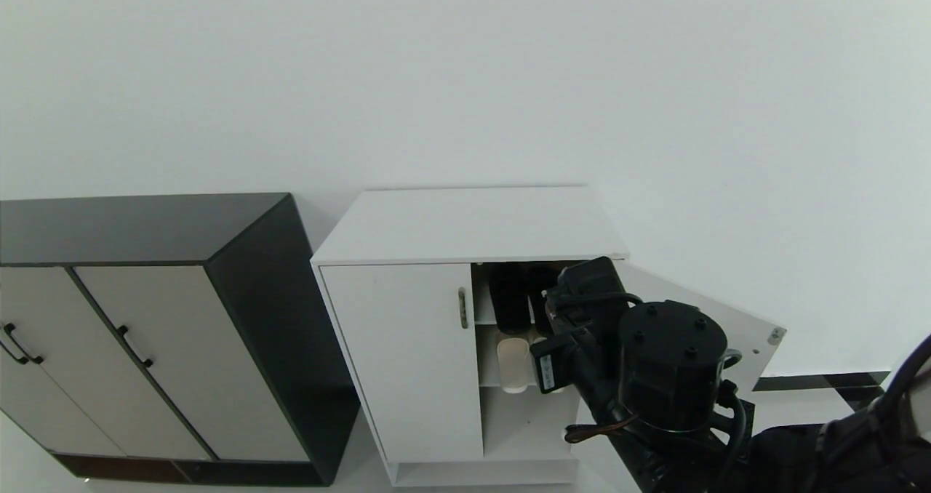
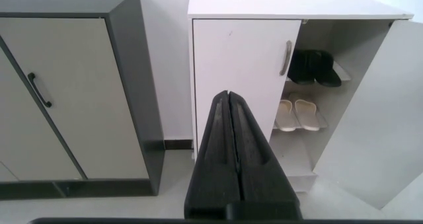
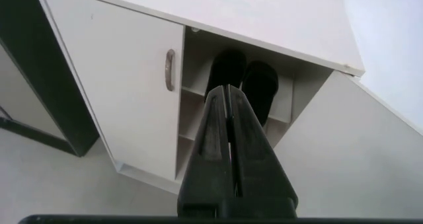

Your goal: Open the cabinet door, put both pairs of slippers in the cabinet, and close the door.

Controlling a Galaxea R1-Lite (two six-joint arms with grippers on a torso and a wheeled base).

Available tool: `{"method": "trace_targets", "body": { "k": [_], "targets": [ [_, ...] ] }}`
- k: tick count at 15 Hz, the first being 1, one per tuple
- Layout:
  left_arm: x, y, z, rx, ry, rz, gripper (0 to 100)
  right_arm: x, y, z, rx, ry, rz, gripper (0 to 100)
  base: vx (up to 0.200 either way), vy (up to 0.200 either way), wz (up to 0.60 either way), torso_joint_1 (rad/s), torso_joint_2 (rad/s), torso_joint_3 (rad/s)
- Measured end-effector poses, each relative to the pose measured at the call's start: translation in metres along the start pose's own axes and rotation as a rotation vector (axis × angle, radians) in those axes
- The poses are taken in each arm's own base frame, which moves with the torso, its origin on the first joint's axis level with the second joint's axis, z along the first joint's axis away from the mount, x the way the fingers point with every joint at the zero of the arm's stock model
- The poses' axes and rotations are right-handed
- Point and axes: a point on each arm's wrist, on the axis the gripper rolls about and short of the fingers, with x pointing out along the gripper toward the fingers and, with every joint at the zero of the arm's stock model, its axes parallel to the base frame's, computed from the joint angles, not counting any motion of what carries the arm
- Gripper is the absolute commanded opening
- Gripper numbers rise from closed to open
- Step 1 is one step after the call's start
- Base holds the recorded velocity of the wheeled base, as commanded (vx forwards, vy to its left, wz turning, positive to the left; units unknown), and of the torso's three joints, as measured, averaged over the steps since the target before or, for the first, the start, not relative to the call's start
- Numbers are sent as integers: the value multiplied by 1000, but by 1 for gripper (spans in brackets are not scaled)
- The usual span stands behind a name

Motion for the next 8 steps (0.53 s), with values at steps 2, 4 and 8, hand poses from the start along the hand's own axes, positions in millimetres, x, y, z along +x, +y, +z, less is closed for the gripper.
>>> {"method": "trace_targets", "body": {
  "k": [2, 4, 8],
  "targets": [
    [0, 0, 0, 0, 0, 0, 0, 1, -1, -1, -3, 4, 1, 0, 0, 0, 0, 0, 0, 0],
    [0, 0, 0, 0, 0, 0, 0, 1, -1, -3, -5, 7, 0, 0, 0, 0, 0, 0, 0, 0],
    [0, 0, 0, 0, 0, 0, 0, 4, -2, -4, -13, 12, -8, 0, 0, 0, -300, 1, 0, 1]
  ]
}}
